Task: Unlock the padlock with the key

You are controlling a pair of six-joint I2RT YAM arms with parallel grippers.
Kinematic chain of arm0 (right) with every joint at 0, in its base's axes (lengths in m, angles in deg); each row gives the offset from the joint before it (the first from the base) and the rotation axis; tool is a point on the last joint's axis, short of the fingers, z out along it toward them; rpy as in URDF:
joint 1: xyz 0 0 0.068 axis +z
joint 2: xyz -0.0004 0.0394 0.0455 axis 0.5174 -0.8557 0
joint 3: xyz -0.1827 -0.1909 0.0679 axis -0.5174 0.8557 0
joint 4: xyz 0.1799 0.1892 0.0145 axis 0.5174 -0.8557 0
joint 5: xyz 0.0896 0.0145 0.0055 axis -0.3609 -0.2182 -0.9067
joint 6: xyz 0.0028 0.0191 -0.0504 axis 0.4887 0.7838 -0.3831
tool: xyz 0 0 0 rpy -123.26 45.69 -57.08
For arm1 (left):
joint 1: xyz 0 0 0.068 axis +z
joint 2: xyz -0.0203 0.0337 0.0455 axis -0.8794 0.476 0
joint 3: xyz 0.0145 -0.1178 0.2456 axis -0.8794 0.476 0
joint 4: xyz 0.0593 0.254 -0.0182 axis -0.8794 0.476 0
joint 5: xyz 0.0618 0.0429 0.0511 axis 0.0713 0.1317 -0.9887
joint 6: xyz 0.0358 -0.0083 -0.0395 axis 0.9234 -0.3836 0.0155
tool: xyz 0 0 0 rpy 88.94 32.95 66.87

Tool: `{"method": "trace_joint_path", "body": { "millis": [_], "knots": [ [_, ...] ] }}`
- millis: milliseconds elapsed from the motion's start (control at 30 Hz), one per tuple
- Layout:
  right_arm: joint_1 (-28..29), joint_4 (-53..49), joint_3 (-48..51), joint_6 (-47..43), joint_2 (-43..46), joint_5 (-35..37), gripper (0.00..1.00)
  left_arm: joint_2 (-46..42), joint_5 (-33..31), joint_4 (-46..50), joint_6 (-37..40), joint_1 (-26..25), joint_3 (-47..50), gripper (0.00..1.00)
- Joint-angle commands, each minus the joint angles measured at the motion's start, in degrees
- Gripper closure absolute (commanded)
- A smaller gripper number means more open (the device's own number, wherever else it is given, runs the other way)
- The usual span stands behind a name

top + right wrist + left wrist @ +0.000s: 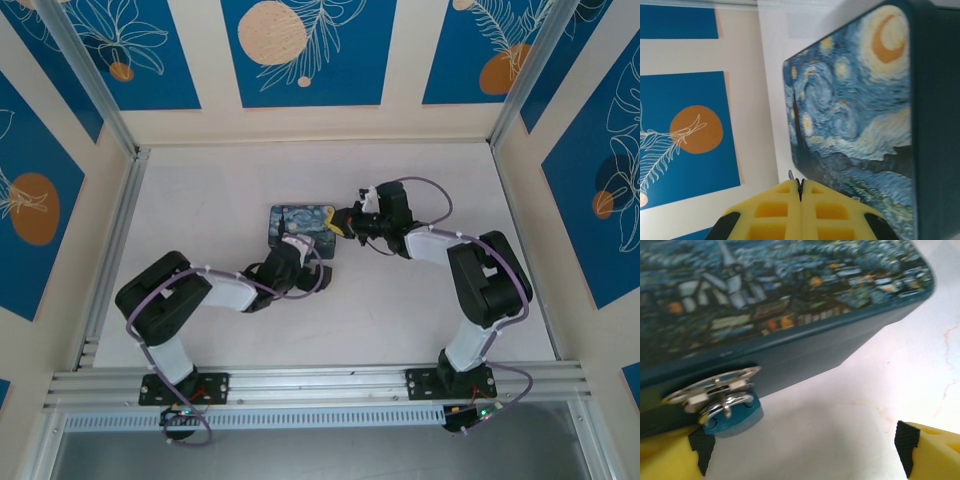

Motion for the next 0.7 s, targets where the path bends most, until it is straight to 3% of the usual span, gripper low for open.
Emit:
{"method": "trace_joint_path", "body": {
  "millis": [0, 333, 667],
  "knots": [
    [-0.02, -1.4, -1.9, 0.17, -1.61, 0.61, 1.0, 0.44, 6.19, -3.45, -0.87, 1.03, -2.29, 0.07],
    [-0.51, -1.69, -2.11, -0.53, -4.11, 0.82, 1.0, 2.43, 12.53, -11.94, -11.41, 5.84, -0.76, 0.07],
    [-1.08, -0.5, -1.73, 0.21, -4.91, 0.7, 1.0, 6.12, 10.17, -14.21, -12.95, 5.7, 0.41, 0.11]
  ]
}}
